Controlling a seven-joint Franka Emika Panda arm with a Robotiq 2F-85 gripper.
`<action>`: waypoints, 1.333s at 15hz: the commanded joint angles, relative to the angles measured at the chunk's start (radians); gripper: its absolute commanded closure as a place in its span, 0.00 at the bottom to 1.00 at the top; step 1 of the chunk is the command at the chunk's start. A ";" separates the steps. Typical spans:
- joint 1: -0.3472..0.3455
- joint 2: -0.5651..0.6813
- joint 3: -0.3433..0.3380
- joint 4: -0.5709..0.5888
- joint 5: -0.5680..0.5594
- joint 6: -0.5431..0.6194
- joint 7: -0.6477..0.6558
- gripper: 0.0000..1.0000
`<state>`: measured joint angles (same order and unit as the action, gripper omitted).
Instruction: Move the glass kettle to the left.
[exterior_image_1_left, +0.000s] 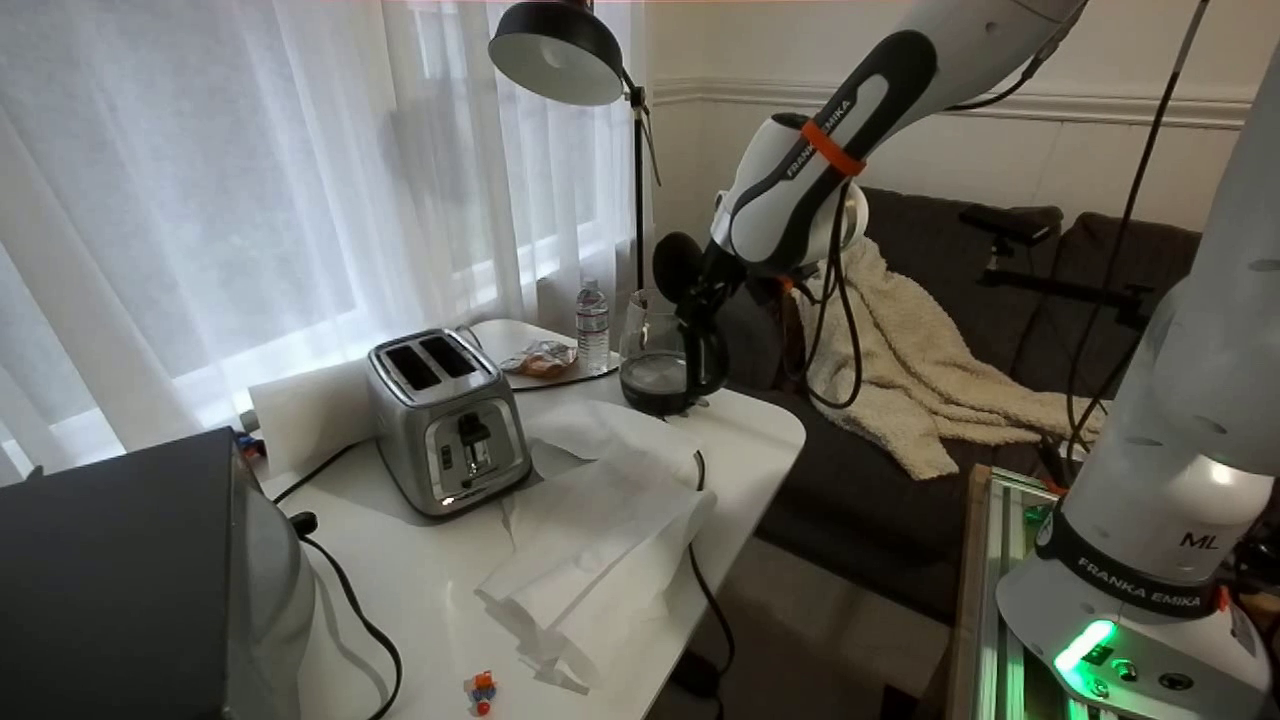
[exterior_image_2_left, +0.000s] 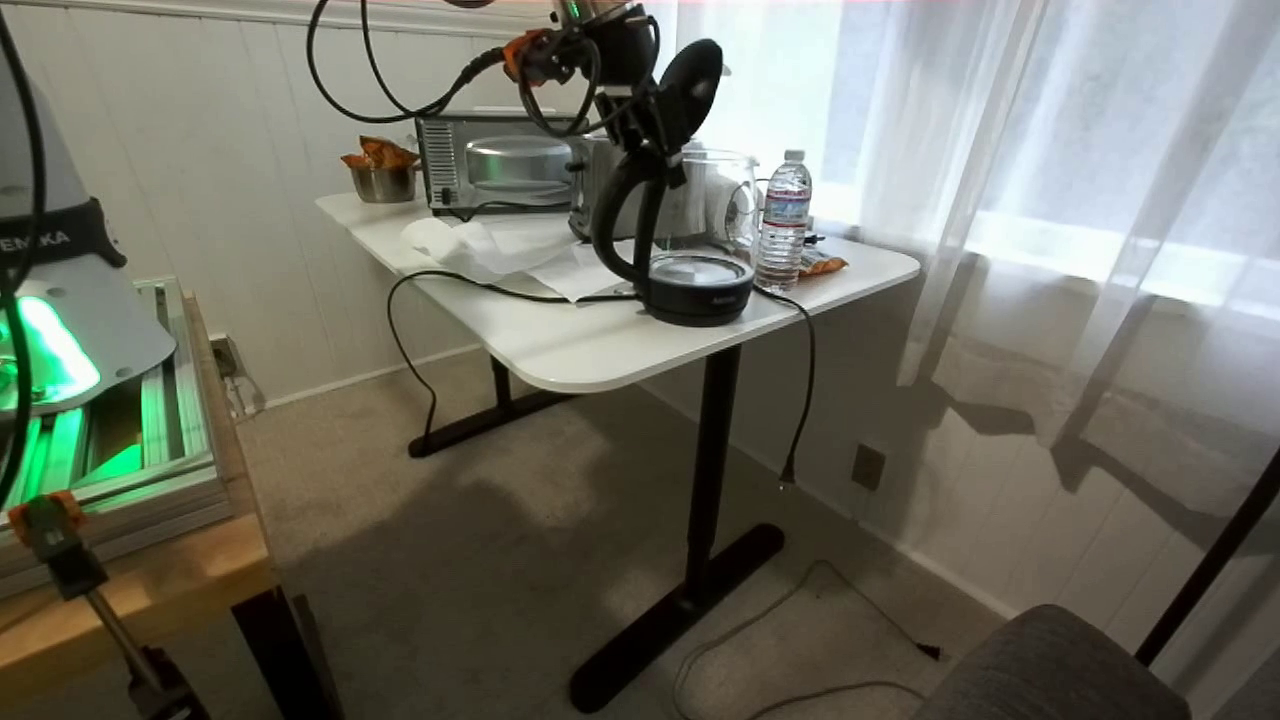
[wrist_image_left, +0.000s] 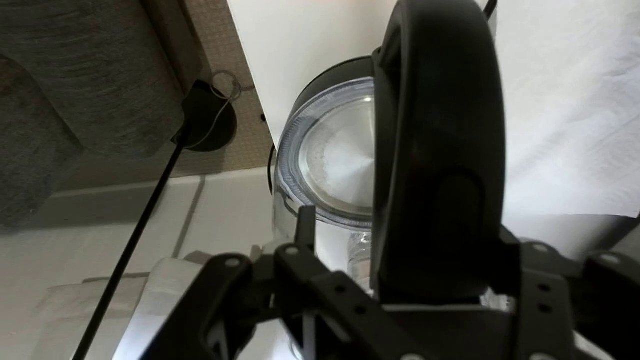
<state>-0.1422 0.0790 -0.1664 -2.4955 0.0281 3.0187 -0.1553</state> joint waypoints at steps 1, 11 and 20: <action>-0.001 0.028 0.009 0.019 0.024 0.030 0.001 0.43; 0.001 0.026 0.005 0.014 0.000 0.033 0.015 0.81; -0.009 -0.054 0.077 -0.046 0.084 0.110 -0.091 0.81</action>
<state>-0.1406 0.0849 -0.1355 -2.5114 0.0459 3.0813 -0.1888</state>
